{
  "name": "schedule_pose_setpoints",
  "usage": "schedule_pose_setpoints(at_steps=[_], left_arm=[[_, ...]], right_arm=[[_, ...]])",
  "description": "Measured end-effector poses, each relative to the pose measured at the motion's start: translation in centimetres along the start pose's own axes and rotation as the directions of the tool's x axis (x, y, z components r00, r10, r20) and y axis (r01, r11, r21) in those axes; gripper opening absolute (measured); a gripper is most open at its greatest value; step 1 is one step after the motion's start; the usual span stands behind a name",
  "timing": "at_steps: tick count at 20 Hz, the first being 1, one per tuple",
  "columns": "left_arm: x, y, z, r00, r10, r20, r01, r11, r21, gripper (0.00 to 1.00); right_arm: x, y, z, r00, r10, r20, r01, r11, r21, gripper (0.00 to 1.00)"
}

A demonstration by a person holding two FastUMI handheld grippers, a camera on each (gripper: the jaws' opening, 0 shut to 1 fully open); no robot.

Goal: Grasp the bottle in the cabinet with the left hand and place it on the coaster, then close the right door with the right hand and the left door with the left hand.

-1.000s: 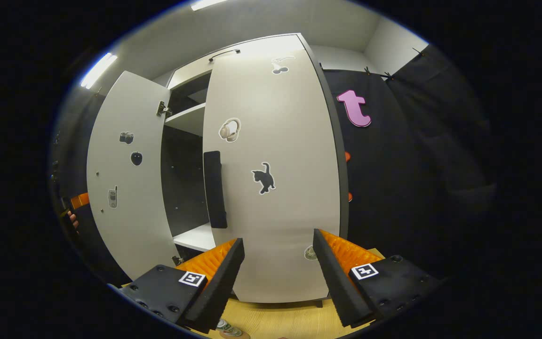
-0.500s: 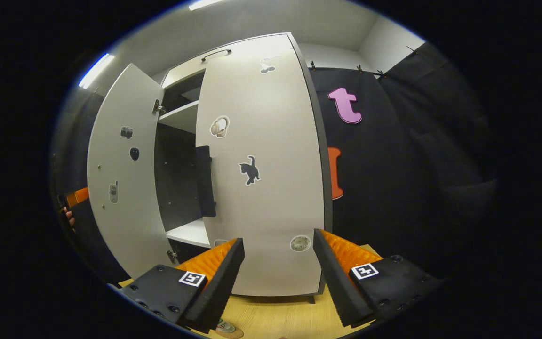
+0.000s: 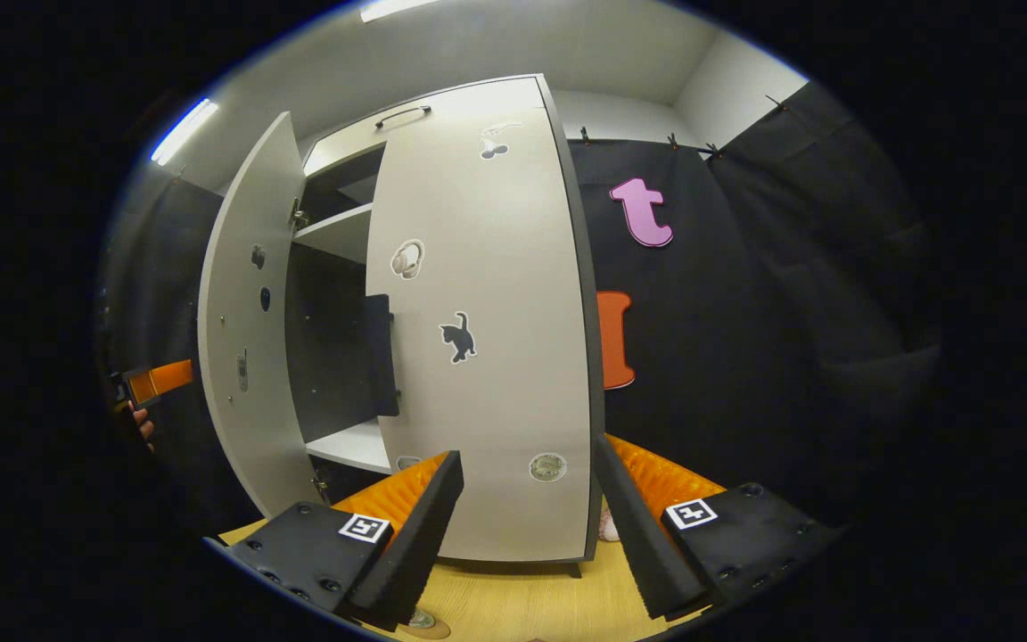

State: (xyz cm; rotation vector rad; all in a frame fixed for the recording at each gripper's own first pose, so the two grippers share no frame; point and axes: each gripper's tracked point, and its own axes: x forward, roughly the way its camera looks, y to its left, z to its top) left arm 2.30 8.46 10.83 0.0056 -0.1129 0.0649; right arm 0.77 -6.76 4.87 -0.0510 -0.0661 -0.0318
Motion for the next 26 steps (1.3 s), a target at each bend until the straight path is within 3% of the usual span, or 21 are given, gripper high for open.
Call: schedule_pose_setpoints(at_steps=[2,5,6,11,17,22,23,26], left_arm=[[1.1,-2.0,0.1,0.999,-0.035,0.01,0.035,0.999,-0.006,0.98],[0.9,-3.9,-0.8,0.997,-0.081,-0.006,0.081,0.997,-0.01,0.91],[1.2,-4.5,-1.0,0.995,-0.095,-0.01,0.095,0.995,-0.017,0.94],[3.3,-6.9,-2.9,0.989,-0.138,-0.048,0.135,0.989,-0.051,0.91],[5.4,-8.5,-4.6,0.986,-0.149,-0.077,0.147,0.989,-0.031,0.95],[7.5,-10.2,-5.2,0.984,-0.164,-0.074,0.165,0.986,0.007,0.91],[8.0,-10.6,-5.6,0.983,-0.167,-0.078,0.168,0.986,0.005,0.98],[9.5,-11.3,-6.2,0.983,-0.169,-0.078,0.168,0.986,-0.018,0.94]], right_arm=[[-0.4,-0.2,0.2,1.0,-0.014,0.004,0.014,1.0,0.003,0.97],[-1.1,-0.6,0.2,0.999,-0.037,0.004,0.037,0.999,0.01,0.97],[-1.4,-0.7,0.2,0.999,-0.042,0.006,0.042,0.999,0.01,0.97],[-2.3,-1.2,0.3,0.999,-0.047,-0.002,0.047,0.999,0.019,0.97],[-3.7,-2.1,0.2,0.998,-0.07,-0.003,0.07,0.997,0.023,0.97],[-4.8,-3.3,0.0,0.995,-0.099,-0.005,0.099,0.995,0.031,0.97],[-5.1,-3.6,-0.1,0.995,-0.104,-0.007,0.104,0.994,0.032,0.97],[-5.9,-4.3,-0.2,0.993,-0.12,-0.009,0.12,0.992,0.028,0.97]])
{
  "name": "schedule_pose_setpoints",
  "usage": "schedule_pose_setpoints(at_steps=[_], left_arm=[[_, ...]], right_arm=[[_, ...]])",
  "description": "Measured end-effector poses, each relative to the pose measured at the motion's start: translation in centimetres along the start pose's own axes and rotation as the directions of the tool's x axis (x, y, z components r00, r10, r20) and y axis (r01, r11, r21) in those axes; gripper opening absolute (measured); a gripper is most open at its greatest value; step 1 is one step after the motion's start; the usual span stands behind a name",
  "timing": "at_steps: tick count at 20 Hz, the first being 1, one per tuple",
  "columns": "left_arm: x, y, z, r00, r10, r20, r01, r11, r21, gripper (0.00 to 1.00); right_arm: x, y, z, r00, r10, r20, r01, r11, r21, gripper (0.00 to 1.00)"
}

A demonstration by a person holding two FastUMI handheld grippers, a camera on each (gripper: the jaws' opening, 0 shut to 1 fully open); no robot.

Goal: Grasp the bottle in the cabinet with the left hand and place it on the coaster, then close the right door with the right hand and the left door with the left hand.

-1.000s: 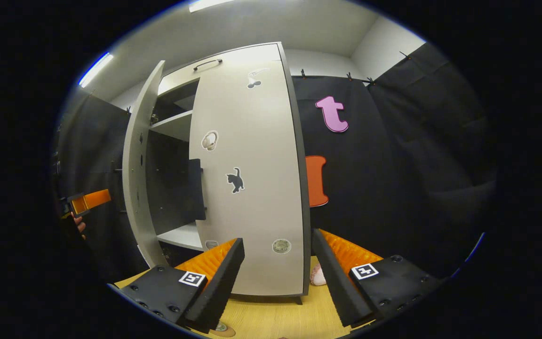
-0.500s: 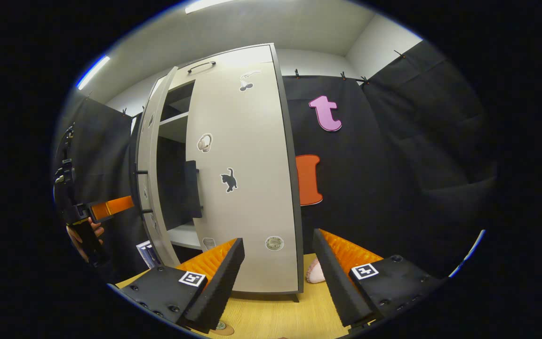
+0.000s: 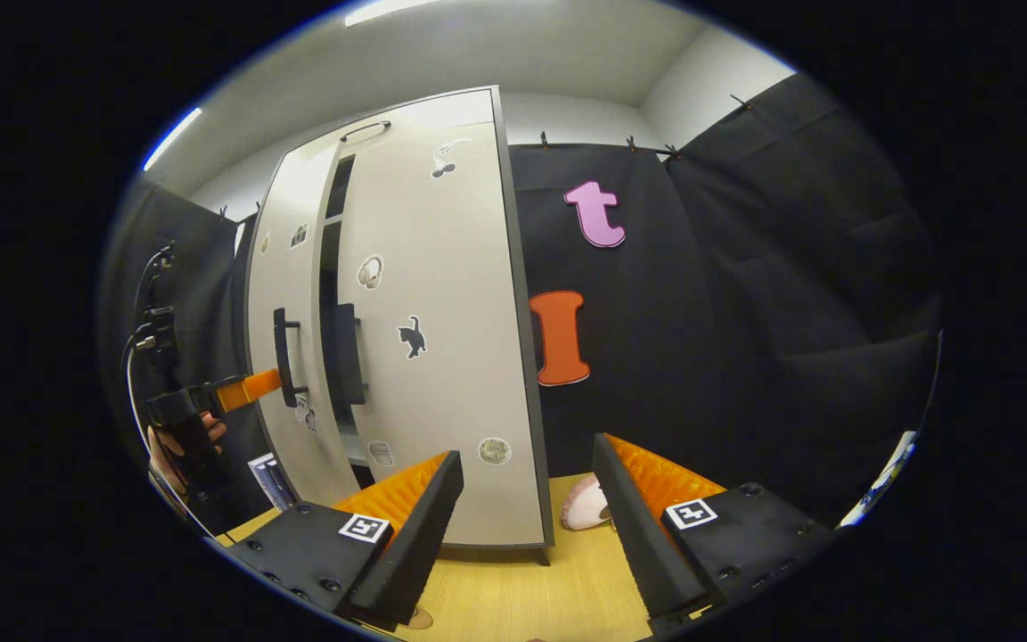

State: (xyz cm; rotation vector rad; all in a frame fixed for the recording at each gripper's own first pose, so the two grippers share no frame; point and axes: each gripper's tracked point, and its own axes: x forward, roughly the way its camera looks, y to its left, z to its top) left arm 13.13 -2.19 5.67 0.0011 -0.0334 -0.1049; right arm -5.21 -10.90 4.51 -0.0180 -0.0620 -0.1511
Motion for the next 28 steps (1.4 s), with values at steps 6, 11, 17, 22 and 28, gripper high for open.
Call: schedule_pose_setpoints(at_steps=[6,11,17,22,28], left_arm=[[2.1,-0.5,-0.7,1.0,-0.016,-0.008,0.015,1.0,-0.023,0.94],[1.3,0.0,-0.8,1.0,-0.007,-0.014,0.007,0.999,-0.037,0.95],[-3.8,1.1,0.4,1.0,-0.019,0.013,0.02,0.999,-0.039,0.94],[-8.7,2.6,2.0,0.998,0.024,0.052,-0.024,1.0,-0.003,0.94],[-13.6,3.5,3.1,0.994,0.074,0.075,-0.073,0.997,-0.008,0.95]], right_arm=[[-0.2,-0.1,0.6,1.0,-0.005,0.013,0.005,1.0,-0.004,0.97],[0.4,1.7,1.0,0.999,0.03,0.017,-0.03,1.0,0.004,0.97],[0.6,3.4,0.1,0.998,0.067,-0.001,-0.067,0.998,-0.004,0.97],[0.4,5.0,-0.6,0.994,0.11,-0.012,-0.11,0.994,-0.01,0.97],[0.1,6.6,-0.7,0.988,0.155,-0.012,-0.155,0.988,-0.003,0.97]])
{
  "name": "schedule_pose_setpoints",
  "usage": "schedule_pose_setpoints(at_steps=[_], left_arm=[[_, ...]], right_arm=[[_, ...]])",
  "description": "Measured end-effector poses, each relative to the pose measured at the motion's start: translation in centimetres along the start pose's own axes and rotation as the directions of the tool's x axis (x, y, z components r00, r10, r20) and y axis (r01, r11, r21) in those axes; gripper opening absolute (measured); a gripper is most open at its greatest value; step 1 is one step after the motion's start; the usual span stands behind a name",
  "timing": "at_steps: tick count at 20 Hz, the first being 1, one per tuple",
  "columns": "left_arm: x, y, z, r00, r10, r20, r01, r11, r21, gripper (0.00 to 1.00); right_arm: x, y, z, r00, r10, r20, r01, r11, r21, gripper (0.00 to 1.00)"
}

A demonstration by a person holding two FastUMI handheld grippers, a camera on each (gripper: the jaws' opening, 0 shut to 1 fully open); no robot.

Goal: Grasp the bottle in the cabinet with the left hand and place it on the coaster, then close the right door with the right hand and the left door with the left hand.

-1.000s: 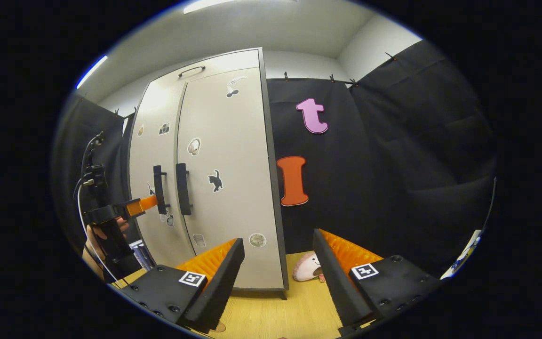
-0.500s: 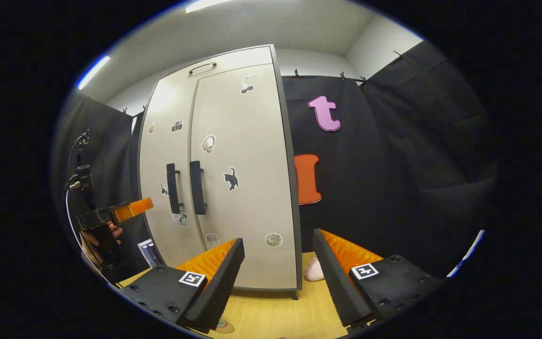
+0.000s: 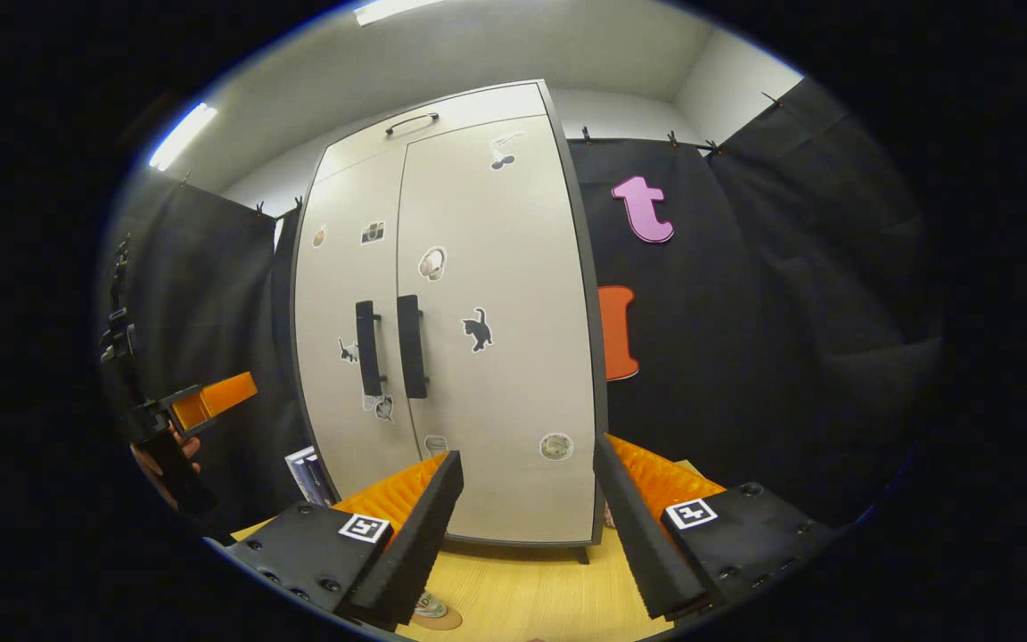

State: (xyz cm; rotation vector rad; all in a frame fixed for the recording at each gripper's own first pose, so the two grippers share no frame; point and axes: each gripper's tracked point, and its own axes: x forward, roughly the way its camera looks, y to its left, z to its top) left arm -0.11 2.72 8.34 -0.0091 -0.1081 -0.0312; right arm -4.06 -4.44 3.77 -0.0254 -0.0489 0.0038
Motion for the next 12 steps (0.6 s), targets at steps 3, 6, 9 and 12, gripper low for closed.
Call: schedule_pose_setpoints(at_steps=[3,6,9,12], left_arm=[[-1.6,0.2,-0.2,1.0,0.006,-0.013,-0.007,1.0,-0.012,0.95],[-2.8,0.3,-1.0,0.999,0.0,-0.041,-0.001,1.0,-0.015,0.95],[-3.6,0.2,-1.7,0.998,-0.013,-0.064,0.013,1.0,-0.005,0.95],[-4.0,0.1,-2.0,0.998,-0.012,-0.067,0.01,0.999,-0.031,0.95]], right_arm=[[-0.2,0.5,0.0,1.0,0.019,0.007,-0.019,1.0,0.001,0.97],[-0.1,0.6,-0.2,1.0,0.012,0.02,-0.011,1.0,-0.009,0.97],[-0.3,0.7,-0.7,1.0,0.02,0.018,-0.02,0.999,-0.032,0.97],[-0.4,0.5,-0.9,1.0,0.019,0.011,-0.018,0.999,-0.045,0.97]])
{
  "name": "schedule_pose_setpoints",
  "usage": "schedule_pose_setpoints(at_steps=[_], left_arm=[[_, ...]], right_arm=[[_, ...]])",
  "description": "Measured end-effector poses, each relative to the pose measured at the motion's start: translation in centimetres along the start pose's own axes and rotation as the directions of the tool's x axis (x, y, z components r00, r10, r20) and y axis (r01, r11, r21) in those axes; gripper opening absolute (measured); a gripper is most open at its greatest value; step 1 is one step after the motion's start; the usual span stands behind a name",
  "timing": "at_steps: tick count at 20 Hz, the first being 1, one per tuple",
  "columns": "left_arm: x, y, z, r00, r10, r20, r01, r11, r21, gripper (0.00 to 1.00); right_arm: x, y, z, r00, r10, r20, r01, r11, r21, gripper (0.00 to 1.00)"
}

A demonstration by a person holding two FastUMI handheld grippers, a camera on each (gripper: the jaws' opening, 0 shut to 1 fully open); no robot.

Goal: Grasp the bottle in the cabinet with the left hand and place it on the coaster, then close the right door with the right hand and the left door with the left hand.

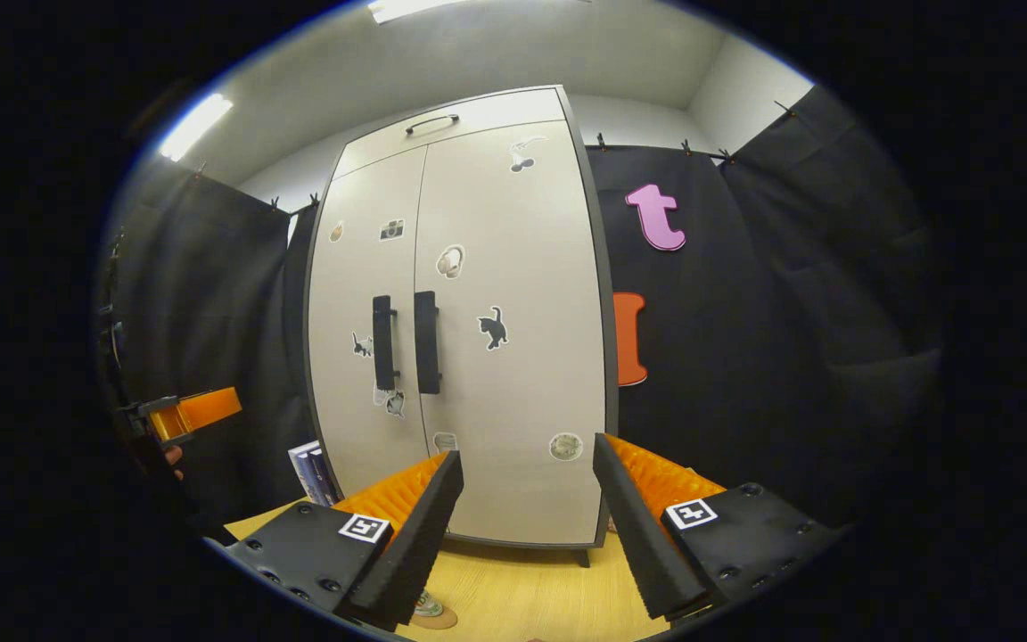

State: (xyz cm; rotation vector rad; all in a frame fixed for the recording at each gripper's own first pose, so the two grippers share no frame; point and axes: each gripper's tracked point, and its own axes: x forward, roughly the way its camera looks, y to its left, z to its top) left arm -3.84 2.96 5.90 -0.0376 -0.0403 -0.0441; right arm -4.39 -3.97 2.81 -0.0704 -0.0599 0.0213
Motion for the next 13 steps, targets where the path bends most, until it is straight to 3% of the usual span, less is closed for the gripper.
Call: schedule_pose_setpoints(at_steps=[13], left_arm=[[0.09,-0.48,-0.86,1.0,-0.022,-0.006,0.022,0.999,-0.033,0.95]], right_arm=[[0.13,-0.37,-0.57,1.0,0.002,-0.01,-0.001,0.999,0.032,0.97]])
